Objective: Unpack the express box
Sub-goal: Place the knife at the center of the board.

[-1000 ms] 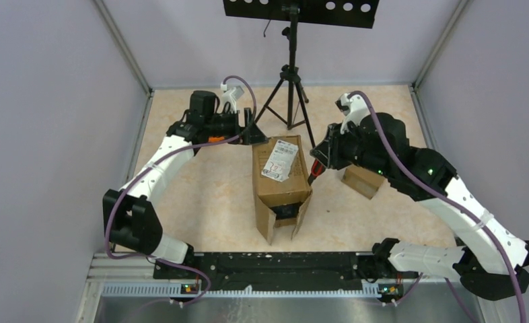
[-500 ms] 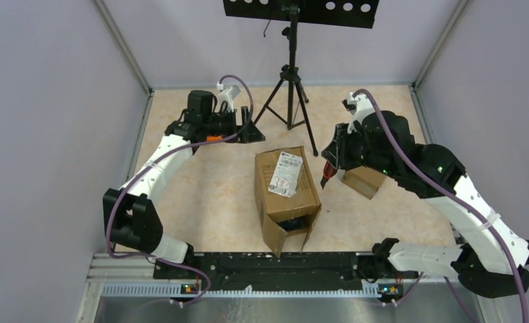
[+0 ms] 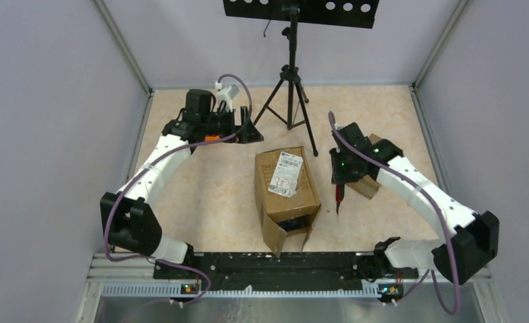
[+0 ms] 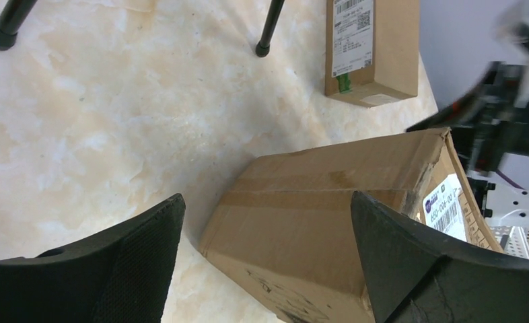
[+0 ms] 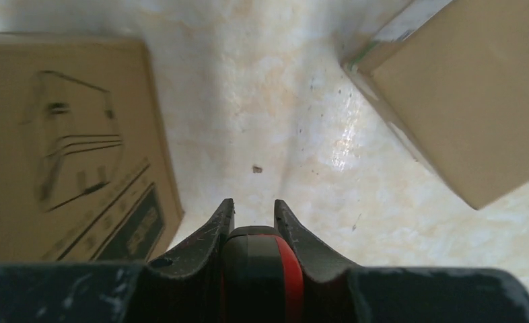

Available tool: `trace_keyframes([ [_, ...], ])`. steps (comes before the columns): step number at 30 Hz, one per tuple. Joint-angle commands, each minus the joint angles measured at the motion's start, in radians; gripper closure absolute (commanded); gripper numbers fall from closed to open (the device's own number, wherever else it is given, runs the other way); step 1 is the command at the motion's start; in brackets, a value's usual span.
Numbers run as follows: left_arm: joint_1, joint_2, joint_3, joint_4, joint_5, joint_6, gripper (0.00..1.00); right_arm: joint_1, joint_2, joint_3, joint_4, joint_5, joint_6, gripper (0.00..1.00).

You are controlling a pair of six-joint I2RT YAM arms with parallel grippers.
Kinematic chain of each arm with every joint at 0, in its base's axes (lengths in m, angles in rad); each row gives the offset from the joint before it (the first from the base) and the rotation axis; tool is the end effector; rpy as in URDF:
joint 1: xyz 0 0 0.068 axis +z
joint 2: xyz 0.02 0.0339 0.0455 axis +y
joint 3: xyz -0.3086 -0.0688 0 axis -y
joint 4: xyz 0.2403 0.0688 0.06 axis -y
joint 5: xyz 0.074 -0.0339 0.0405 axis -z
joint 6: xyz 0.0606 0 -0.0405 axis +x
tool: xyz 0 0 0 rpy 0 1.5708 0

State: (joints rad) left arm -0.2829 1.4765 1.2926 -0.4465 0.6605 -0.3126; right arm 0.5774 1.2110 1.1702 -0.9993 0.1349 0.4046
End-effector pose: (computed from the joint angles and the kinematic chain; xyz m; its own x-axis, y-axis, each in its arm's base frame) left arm 0.3128 -0.1297 0.3639 -0.7527 -0.0341 -0.6574 0.4885 0.6405 -0.5925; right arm 0.1902 0.1142 0.3369 -0.8548 -0.0913 -0.5109 -0.1603 0.9827 0.0926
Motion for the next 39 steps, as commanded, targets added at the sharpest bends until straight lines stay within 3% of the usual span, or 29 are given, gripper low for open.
trace_keyframes([
  [1, 0.001, -0.116, 0.043, -0.059, -0.051, 0.051, 0.04, -0.048, 0.056, -0.098, 0.172, -0.071, 0.036, 1.0],
  [6, -0.031, -0.232, 0.019, -0.151, -0.096, 0.072, 0.02, -0.057, 0.14, -0.156, 0.311, -0.031, 0.084, 1.0],
  [10, -0.123, -0.31, -0.038, -0.178, -0.162, 0.04, 0.02, -0.057, 0.2, -0.182, 0.374, 0.011, 0.104, 0.99],
  [13, -0.191, -0.327, -0.071, -0.192, -0.233, 0.022, 0.02, -0.059, 0.21, -0.203, 0.416, 0.017, 0.113, 0.86],
  [18, -0.223, -0.334, -0.12, -0.172, -0.231, -0.018, 0.06, -0.059, 0.202, -0.191, 0.423, 0.018, 0.106, 0.61],
  [23, -0.231, -0.337, -0.155, -0.135, -0.195, -0.051, 0.09, -0.051, 0.168, -0.169, 0.41, -0.002, 0.095, 0.45],
  [28, -0.231, -0.33, -0.209, -0.066, -0.173, -0.1, 0.15, 0.026, 0.134, -0.154, 0.43, -0.035, 0.141, 0.44],
  [31, -0.228, -0.322, -0.228, -0.032, -0.243, -0.14, 0.2, 0.078, 0.143, -0.162, 0.508, -0.109, 0.18, 0.44],
  [39, -0.122, -0.288, -0.234, 0.04, -0.323, -0.173, 0.28, 0.096, 0.33, -0.061, 0.805, -0.303, 0.198, 0.44],
])
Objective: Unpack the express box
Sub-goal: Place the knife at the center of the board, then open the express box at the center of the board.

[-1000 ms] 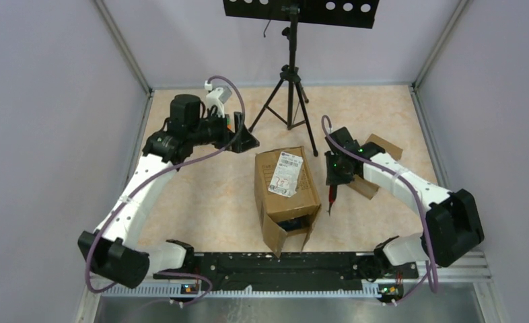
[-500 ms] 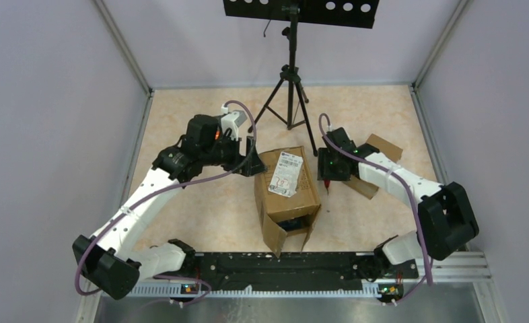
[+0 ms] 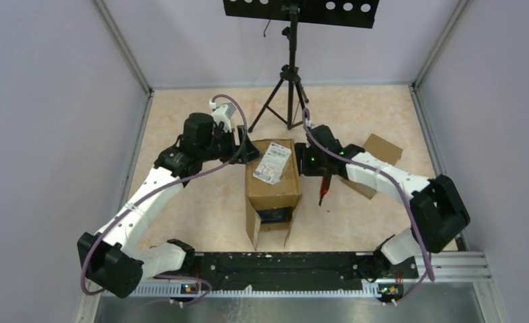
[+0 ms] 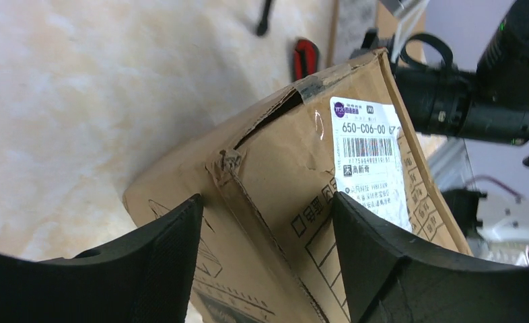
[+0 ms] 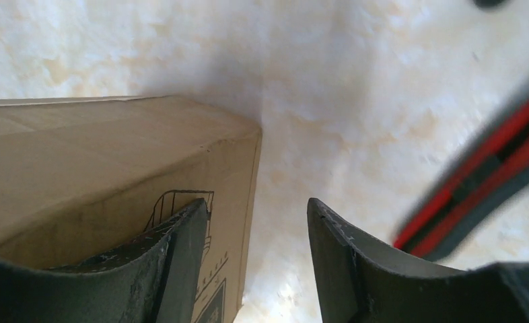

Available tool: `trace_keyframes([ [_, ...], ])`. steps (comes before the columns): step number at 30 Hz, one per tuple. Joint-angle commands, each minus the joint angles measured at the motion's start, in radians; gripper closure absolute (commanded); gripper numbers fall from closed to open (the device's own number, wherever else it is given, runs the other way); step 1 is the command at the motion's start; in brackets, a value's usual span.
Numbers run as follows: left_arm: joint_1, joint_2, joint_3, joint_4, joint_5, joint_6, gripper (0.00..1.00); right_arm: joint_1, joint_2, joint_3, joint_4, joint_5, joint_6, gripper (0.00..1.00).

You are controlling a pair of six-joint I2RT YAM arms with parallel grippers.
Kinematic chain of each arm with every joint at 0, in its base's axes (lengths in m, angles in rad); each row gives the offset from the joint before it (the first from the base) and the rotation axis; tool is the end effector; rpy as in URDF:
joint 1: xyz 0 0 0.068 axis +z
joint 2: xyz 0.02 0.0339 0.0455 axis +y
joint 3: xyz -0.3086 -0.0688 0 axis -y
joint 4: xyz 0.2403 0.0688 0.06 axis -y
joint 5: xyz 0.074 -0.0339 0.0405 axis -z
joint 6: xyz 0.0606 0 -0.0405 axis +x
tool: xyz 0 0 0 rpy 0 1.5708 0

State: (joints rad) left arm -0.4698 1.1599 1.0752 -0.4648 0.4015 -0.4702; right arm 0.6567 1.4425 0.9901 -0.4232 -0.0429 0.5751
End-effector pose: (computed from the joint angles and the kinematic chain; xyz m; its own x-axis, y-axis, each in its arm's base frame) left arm 0.2139 -0.1352 0.3681 -0.7386 -0.0927 -0.6678 0.4254 0.7043 -0.5683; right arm 0.2432 0.1907 0.2652 -0.8540 0.0279 -0.5196 -0.1993 0.9049 0.3760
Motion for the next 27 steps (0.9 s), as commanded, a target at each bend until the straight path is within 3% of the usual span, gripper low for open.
trace_keyframes([
  [1, 0.092, 0.033, -0.02, 0.07, -0.058, -0.017, 0.29, 0.017, 0.134, 0.156, 0.247, -0.133, 0.02, 0.44],
  [7, 0.208, 0.041, -0.041, 0.089, -0.094, -0.049, 0.34, 0.022, 0.339, 0.451, 0.274, -0.19, -0.051, 0.44],
  [11, 0.215, -0.021, -0.093, 0.105, -0.184, -0.084, 0.39, 0.028, 0.348, 0.528, 0.198, -0.15, -0.081, 0.44],
  [19, 0.215, -0.09, -0.162, 0.126, -0.193, -0.108, 0.48, 0.107, -0.046, 0.241, 0.214, 0.118, -0.09, 0.44],
  [24, 0.215, -0.108, -0.173, 0.112, -0.213, -0.127, 0.56, 0.361, -0.272, 0.103, 0.248, 0.363, -0.103, 0.45],
  [27, 0.216, -0.118, -0.172, 0.142, -0.245, -0.125, 0.59, 0.491, -0.338, 0.024, 0.307, 0.442, -0.063, 0.53],
])
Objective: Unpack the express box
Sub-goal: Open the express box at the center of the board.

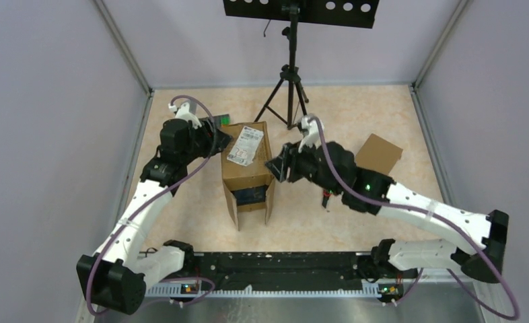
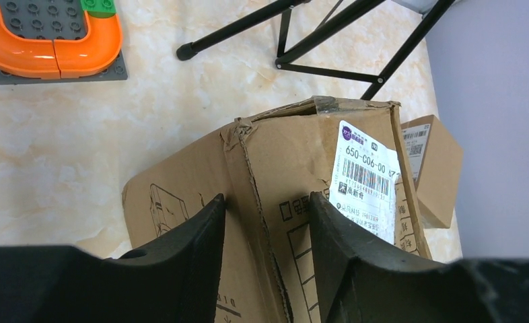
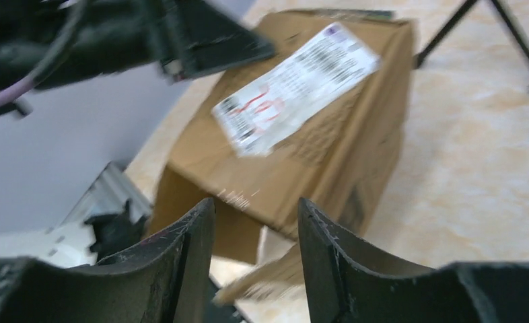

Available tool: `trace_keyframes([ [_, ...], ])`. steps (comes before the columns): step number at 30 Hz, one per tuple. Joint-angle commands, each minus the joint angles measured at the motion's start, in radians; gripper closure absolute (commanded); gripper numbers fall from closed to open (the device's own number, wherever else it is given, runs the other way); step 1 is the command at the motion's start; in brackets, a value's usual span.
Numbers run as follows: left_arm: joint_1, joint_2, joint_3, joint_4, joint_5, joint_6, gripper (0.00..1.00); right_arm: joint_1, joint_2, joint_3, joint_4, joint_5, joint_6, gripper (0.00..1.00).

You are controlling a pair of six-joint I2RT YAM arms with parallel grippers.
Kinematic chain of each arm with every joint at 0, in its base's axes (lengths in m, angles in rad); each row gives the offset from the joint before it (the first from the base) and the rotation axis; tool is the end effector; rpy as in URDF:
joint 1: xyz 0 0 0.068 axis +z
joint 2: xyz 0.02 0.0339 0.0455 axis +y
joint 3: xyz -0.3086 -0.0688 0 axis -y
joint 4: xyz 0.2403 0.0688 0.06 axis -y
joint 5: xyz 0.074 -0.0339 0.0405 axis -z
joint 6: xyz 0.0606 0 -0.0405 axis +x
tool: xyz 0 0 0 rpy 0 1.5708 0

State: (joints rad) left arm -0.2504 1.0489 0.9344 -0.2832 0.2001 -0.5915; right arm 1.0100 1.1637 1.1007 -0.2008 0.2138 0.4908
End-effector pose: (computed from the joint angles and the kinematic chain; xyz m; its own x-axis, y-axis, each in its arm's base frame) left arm 0.2244 -0.0698 0.3615 -0.5459 -0.4245 -0.7224 0.1397 0.8040 -0.5780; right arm 0.1545 0.2218 0.4069 -0.4610 0.1320 -0.8775 -0.5684 0.7155 0.4062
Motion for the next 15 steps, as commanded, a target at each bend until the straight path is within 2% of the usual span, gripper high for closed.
trace_keyframes([
  [1, -0.003, -0.007, -0.027, -0.069, -0.055, -0.002, 0.59, 0.182, -0.066, -0.102, 0.108, 0.212, 0.029, 0.56],
  [5, -0.003, 0.012, -0.011, -0.078, -0.073, -0.001, 0.62, 0.322, -0.006, -0.091, 0.146, 0.321, 0.036, 0.64],
  [9, -0.003, 0.03, 0.0, -0.082, -0.075, -0.001, 0.63, 0.366, 0.088, -0.055, 0.062, 0.434, 0.099, 0.67],
  [12, -0.003, 0.035, 0.006, -0.084, -0.083, 0.001, 0.64, 0.422, 0.112, -0.039, -0.02, 0.573, 0.117, 0.62],
  [15, -0.003, 0.038, 0.007, -0.084, -0.087, 0.001, 0.64, 0.473, 0.114, -0.031, -0.048, 0.639, 0.11, 0.55],
])
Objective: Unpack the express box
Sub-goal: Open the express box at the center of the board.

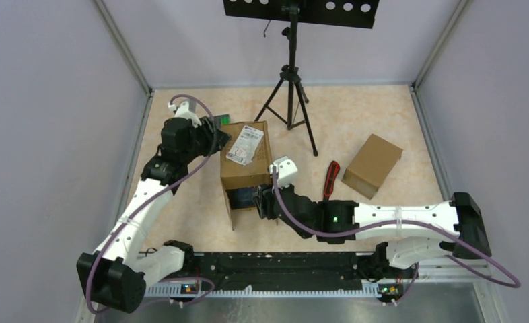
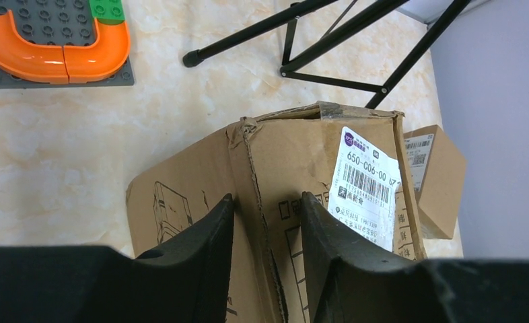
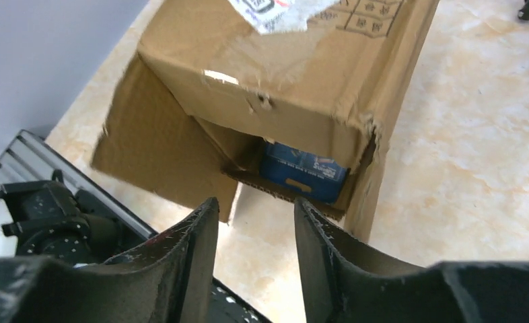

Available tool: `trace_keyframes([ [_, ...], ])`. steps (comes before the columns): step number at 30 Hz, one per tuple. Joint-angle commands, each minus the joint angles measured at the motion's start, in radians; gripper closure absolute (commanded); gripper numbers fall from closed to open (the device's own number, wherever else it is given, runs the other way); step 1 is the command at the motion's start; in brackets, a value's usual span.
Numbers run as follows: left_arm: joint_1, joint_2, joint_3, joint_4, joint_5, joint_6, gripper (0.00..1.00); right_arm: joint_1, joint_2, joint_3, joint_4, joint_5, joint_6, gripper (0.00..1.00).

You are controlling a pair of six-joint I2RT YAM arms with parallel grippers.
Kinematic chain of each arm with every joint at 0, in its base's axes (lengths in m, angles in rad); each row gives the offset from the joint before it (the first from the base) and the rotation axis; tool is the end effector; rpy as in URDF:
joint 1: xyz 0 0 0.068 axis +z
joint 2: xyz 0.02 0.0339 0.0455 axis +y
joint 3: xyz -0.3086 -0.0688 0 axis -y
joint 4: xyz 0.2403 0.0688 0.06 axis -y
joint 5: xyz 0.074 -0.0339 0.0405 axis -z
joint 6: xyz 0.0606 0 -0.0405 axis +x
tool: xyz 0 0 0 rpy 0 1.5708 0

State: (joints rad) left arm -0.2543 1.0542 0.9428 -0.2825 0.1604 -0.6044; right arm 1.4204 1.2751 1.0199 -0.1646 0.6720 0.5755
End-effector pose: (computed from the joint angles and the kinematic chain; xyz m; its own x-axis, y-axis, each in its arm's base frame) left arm 0.2266 -0.0689 0.3634 -0.5279 -0.4424 -0.7250 0.1107 0.8105 -0.5752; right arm 0.0805 0.2797 0.3566 -0.4260 0.0317 -0.9042 -0.5444 0.7892 0.2841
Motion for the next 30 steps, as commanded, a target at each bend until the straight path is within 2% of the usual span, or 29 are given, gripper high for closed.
trace_keyframes([
  [1, 0.001, 0.035, -0.001, -0.084, -0.047, 0.015, 0.64, 0.071, 0.005, 0.055, -0.091, 0.18, 0.021, 0.52],
  [3, 0.002, 0.038, -0.001, -0.083, -0.045, 0.014, 0.64, 0.072, 0.021, 0.062, -0.116, 0.174, 0.036, 0.47],
  [7, 0.001, 0.049, 0.001, -0.078, -0.038, 0.015, 0.64, 0.051, 0.041, 0.003, -0.073, 0.163, 0.035, 0.46],
  [12, 0.002, 0.062, 0.006, -0.084, -0.038, 0.019, 0.64, -0.058, -0.015, -0.18, 0.114, 0.018, 0.034, 0.47],
  [17, 0.004, 0.073, 0.01, -0.086, -0.036, 0.023, 0.65, -0.13, -0.061, -0.317, 0.337, -0.092, -0.08, 0.45],
  [22, 0.006, 0.087, 0.005, -0.078, 0.003, 0.014, 0.67, -0.155, 0.02, -0.276, 0.391, -0.158, -0.136, 0.44],
  [26, 0.006, 0.079, 0.005, -0.088, 0.019, -0.006, 0.71, -0.155, 0.037, -0.235, 0.355, -0.166, -0.071, 0.51],
  [30, 0.006, 0.062, 0.002, -0.091, 0.014, -0.013, 0.73, -0.135, 0.055, -0.25, 0.41, -0.205, -0.036, 0.52],
])
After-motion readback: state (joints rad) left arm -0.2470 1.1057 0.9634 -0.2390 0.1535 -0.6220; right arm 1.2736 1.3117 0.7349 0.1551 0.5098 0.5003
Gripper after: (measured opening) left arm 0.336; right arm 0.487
